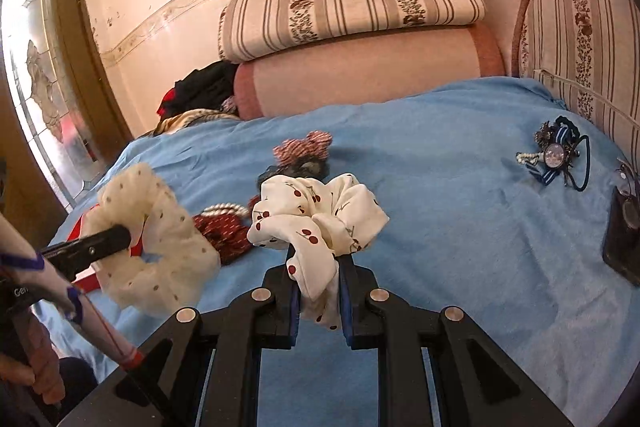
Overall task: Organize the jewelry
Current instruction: 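Carry both held scrunchies over the red-rimmed white box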
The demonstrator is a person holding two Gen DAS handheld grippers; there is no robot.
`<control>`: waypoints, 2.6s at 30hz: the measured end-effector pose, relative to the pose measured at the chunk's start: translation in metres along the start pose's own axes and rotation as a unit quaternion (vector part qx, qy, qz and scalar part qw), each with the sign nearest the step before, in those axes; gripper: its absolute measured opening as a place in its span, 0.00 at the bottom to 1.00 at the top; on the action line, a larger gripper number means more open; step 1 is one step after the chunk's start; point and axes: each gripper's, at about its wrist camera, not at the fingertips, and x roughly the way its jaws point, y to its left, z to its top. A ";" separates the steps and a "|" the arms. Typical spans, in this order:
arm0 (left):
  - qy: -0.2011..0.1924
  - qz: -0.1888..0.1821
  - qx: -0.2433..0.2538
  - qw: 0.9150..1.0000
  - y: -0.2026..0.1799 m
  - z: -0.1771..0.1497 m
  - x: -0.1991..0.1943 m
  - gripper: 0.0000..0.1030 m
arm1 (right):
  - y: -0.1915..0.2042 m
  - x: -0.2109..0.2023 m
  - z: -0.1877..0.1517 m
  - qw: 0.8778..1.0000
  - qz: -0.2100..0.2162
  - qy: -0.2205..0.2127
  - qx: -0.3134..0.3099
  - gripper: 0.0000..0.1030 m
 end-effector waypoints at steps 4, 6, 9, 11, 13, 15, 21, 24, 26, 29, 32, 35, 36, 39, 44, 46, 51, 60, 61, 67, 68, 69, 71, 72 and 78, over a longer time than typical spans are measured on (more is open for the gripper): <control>-0.003 0.007 -0.005 1.000 0.007 -0.004 -0.009 0.09 | 0.012 -0.005 -0.005 1.000 0.010 0.010 -0.005 0.17; -0.006 0.014 -0.008 1.000 0.013 -0.005 -0.013 0.09 | 0.020 -0.007 -0.008 1.000 0.015 0.014 -0.008 0.17; -0.012 0.021 -0.014 1.000 0.022 -0.006 -0.021 0.09 | 0.033 -0.007 -0.010 0.999 0.026 0.024 -0.014 0.17; -0.018 0.024 -0.017 0.999 0.028 -0.006 -0.027 0.09 | 0.041 -0.007 -0.011 0.999 0.032 0.028 -0.019 0.17; -0.022 0.033 -0.022 0.999 0.036 -0.006 -0.032 0.09 | 0.051 -0.007 -0.012 0.998 0.036 0.031 -0.029 0.17; -0.027 0.039 -0.028 0.998 0.043 -0.006 -0.038 0.09 | 0.061 -0.008 -0.012 0.998 0.042 0.033 -0.039 0.17; -0.045 0.075 -0.040 0.995 0.065 -0.006 -0.053 0.09 | 0.091 -0.008 -0.008 0.995 0.056 0.041 -0.068 0.17; -0.055 0.088 -0.054 0.993 0.083 -0.006 -0.062 0.09 | 0.107 -0.007 -0.005 0.994 0.064 0.045 -0.081 0.17; -0.058 0.094 -0.060 0.992 0.092 -0.005 -0.066 0.09 | 0.118 -0.004 -0.001 0.993 0.069 0.048 -0.088 0.17; -0.068 0.102 -0.073 0.990 0.107 -0.006 -0.074 0.09 | 0.134 0.000 0.004 0.991 0.078 0.053 -0.095 0.17; -0.073 0.108 -0.086 0.988 0.124 -0.008 -0.081 0.09 | 0.151 0.006 0.008 0.989 0.087 0.059 -0.104 0.17; -0.076 0.113 -0.098 0.986 0.139 -0.010 -0.086 0.09 | 0.170 0.012 0.014 0.987 0.098 0.064 -0.113 0.17; -0.078 0.113 -0.105 0.985 0.146 -0.011 -0.087 0.09 | 0.174 0.014 0.014 0.986 0.100 0.065 -0.115 0.17; -0.079 0.119 -0.120 0.982 0.166 -0.012 -0.090 0.09 | 0.196 0.025 0.019 0.983 0.111 0.073 -0.125 0.17; -0.082 0.136 -0.149 0.976 0.203 -0.018 -0.095 0.10 | 0.229 0.039 0.029 0.979 0.126 0.079 -0.139 0.17; -0.080 0.144 -0.161 0.973 0.220 -0.020 -0.097 0.10 | 0.242 0.045 0.032 0.977 0.131 0.080 -0.146 0.17; -0.078 0.164 -0.188 0.965 0.259 -0.021 -0.097 0.10 | 0.271 0.067 0.038 0.972 0.145 0.091 -0.160 0.17; -0.070 0.176 -0.198 0.962 0.304 0.002 -0.076 0.10 | 0.317 0.121 0.054 0.966 0.152 0.112 -0.177 0.17; -0.066 0.175 -0.199 0.962 0.309 0.006 -0.069 0.10 | 0.320 0.129 0.055 0.966 0.151 0.115 -0.178 0.17; -0.047 0.158 -0.210 0.964 0.333 0.020 -0.036 0.10 | 0.333 0.181 0.062 0.964 0.153 0.143 -0.165 0.17; -0.043 0.159 -0.212 0.963 0.336 0.021 -0.031 0.10 | 0.335 0.192 0.063 0.963 0.153 0.150 -0.162 0.17; -0.039 0.161 -0.215 0.963 0.341 0.022 -0.024 0.10 | 0.337 0.199 0.063 0.963 0.151 0.154 -0.160 0.17; -0.029 0.161 -0.216 0.963 0.347 0.023 -0.016 0.10 | 0.340 0.215 0.063 0.962 0.150 0.165 -0.157 0.17; -0.021 0.166 -0.218 0.961 0.350 0.022 -0.010 0.10 | 0.342 0.225 0.062 0.961 0.151 0.174 -0.154 0.17; 0.014 0.180 -0.236 0.955 0.365 0.012 0.010 0.12 | 0.352 0.266 0.056 0.958 0.138 0.194 -0.158 0.17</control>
